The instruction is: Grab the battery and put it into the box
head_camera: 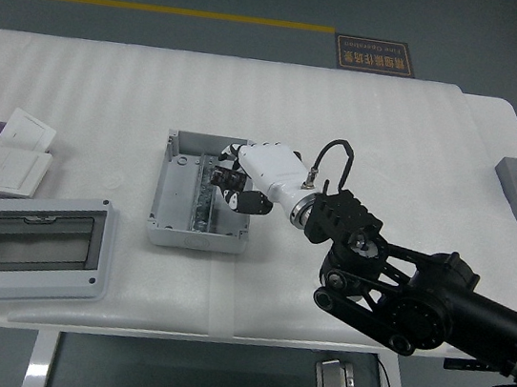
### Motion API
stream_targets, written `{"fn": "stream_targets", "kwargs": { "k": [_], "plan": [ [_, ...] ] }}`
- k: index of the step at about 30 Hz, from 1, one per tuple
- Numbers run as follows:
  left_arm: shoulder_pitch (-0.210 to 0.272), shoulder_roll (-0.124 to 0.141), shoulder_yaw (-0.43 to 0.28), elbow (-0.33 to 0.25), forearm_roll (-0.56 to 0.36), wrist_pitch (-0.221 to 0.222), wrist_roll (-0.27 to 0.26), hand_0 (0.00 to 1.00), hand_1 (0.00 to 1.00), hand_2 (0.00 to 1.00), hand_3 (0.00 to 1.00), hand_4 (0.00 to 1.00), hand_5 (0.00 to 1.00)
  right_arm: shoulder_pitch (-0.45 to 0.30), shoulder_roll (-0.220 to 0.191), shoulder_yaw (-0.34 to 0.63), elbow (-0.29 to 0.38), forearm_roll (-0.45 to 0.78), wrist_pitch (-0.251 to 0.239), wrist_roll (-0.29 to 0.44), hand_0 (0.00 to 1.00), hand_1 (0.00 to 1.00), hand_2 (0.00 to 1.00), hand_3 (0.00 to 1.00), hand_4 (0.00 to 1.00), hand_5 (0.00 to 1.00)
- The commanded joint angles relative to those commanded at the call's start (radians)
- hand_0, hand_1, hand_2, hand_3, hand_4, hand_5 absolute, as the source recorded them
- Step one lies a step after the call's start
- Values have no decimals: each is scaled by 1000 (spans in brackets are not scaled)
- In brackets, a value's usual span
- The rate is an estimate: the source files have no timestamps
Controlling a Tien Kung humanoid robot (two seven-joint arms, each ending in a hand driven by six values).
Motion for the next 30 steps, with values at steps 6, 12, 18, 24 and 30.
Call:
{"fn": "stream_targets", "kwargs": {
  "k": [6, 12, 18, 24, 30],
  "plan": [
    [-2, 2, 2, 1, -2, -2, 2, 624, 650, 348, 579, 516, 490, 0, -9, -4, 1, 18, 5, 7, 835, 844, 930, 997, 742, 410],
    [-9, 3, -4, -2, 5, -2, 1, 624, 651, 353, 576, 517, 490, 55, -69, 11, -49, 43, -1, 18, 850, 854, 938, 998, 787, 441],
    [-12, 8, -2, -3, 4, -2, 0, 624, 650, 350, 572, 516, 489, 156, -105, -102, -183, 100, 46, 30, 842, 852, 926, 998, 794, 439],
    [-16, 10, 4, -2, 2, -2, 0, 624, 650, 353, 573, 513, 486, 211, -82, -229, -302, 138, 79, 44, 830, 844, 894, 981, 793, 451],
    [-19, 12, 17, -1, -3, -2, 0, 624, 650, 354, 575, 512, 473, 254, -45, -310, -376, 165, 94, 59, 828, 839, 878, 968, 803, 460]
  ]
}}
